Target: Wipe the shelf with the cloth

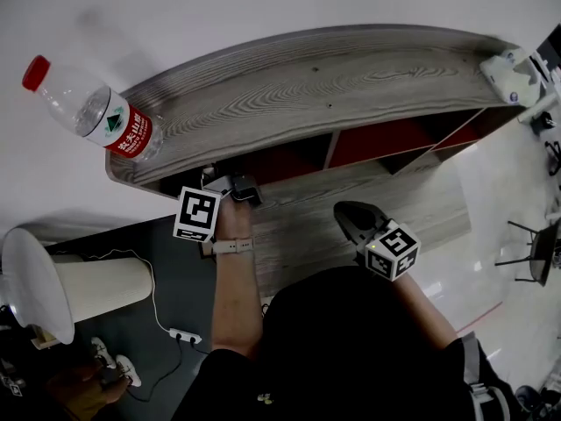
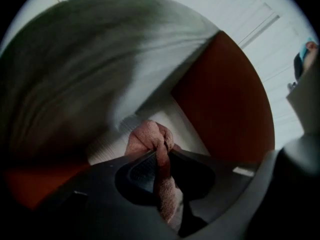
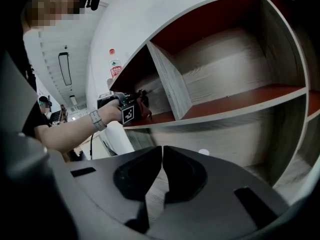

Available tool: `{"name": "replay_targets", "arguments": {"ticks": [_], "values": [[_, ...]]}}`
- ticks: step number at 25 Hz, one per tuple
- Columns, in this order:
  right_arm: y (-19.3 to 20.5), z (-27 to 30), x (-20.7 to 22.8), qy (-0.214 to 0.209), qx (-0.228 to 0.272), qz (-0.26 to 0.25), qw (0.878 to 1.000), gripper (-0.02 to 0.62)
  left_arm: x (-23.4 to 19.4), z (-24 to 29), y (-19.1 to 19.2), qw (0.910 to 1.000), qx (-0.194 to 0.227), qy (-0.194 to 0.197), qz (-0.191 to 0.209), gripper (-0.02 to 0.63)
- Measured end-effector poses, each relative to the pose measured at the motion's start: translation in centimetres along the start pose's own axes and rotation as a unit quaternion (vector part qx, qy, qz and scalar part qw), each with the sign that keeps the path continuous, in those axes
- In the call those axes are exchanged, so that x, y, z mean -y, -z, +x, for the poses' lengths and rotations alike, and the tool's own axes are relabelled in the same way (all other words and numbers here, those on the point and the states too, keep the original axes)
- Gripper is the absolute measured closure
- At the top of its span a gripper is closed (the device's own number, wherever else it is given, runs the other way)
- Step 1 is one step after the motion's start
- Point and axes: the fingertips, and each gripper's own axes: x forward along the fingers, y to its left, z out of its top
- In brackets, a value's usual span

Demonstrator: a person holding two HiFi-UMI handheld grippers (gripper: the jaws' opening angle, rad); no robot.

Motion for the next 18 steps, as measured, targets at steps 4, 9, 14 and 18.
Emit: {"name": "replay_targets", "arguments": {"ticks": [4,9,14,18], "values": [[0.1,0.1,-0.2,-0.005,-0.004,-0.004,1.000,0.591,-2.2,-0.6,-1.2,0.9991,0.025,-0.032,-0.012,0.541],[0.2,-0.2,0.1,0.000,-0.005,-0.004,1.000,0.591,-3.4,-0.9,-0.6,0.9980,0.028,-0.053,-0.020,0.541],[0.4,-0.8,0.5,0.010,-0.002,-0.001,1.000,0.591,-3.1,-0.1,1.6,0.9970,0.014,-0.056,-0.052,0.541],[0.4,-1.7,1.4,0.025,0.002,0.005,1.000,0.591,-1.9,0.7,4.1,0.9957,-0.001,-0.051,-0.077,0.541]]}}
